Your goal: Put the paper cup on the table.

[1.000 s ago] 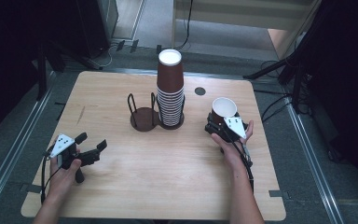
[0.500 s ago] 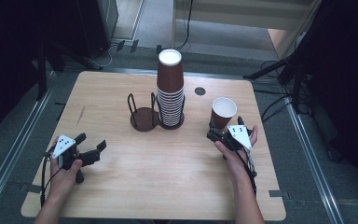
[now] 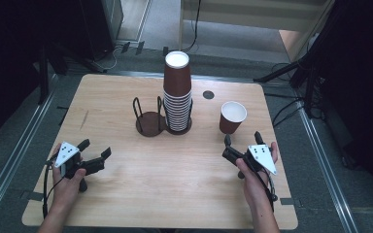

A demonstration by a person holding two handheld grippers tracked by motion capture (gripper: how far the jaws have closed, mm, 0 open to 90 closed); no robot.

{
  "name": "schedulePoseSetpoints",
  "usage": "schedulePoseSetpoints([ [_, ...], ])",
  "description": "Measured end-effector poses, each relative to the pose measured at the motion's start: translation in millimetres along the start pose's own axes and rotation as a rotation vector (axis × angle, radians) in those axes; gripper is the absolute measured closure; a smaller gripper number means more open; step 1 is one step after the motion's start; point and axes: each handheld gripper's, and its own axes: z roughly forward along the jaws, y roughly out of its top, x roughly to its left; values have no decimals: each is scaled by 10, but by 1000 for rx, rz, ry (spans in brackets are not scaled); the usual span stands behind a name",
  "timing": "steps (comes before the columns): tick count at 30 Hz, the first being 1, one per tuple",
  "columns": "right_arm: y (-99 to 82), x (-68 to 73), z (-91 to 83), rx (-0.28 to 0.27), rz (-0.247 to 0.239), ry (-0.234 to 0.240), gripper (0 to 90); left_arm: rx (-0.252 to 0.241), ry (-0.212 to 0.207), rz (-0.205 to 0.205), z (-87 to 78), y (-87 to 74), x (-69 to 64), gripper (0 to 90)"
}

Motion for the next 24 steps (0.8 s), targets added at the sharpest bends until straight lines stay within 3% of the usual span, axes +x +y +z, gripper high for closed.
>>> schedulePoseSetpoints([
  [10, -79, -139, -291, 25, 0, -11, 0, 1, 0, -13, -23, -8, 6, 87],
  [24, -181, -456, -647, 53, -4, -61, 0, 3, -6, -18, -25, -10, 5, 87],
])
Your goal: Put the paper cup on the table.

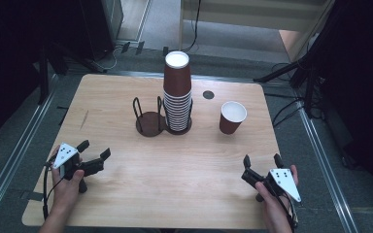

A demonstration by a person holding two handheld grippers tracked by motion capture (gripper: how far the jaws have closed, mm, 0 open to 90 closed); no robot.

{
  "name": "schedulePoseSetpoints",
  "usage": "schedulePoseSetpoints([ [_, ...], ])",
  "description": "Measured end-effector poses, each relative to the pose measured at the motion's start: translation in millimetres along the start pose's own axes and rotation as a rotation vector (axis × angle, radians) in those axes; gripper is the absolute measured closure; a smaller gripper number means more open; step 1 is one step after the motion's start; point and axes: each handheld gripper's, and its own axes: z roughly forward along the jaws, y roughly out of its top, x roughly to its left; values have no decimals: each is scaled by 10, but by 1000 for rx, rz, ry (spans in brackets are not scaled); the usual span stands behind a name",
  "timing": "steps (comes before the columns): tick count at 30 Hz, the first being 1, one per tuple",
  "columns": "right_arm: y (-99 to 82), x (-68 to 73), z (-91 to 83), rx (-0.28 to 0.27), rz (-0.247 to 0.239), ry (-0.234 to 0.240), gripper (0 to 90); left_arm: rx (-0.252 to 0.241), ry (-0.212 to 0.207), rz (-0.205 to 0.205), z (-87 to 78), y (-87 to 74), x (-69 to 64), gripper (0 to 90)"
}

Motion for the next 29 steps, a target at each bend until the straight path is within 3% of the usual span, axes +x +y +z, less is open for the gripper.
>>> schedulePoseSetpoints([
  [17, -126, -318, -292, 24, 17, -56, 0, -4, 1, -6, -6, -4, -6, 87],
  [29, -129, -398, -354, 20, 41, -89, 0, 5, -4, 1, 1, 0, -4, 88],
])
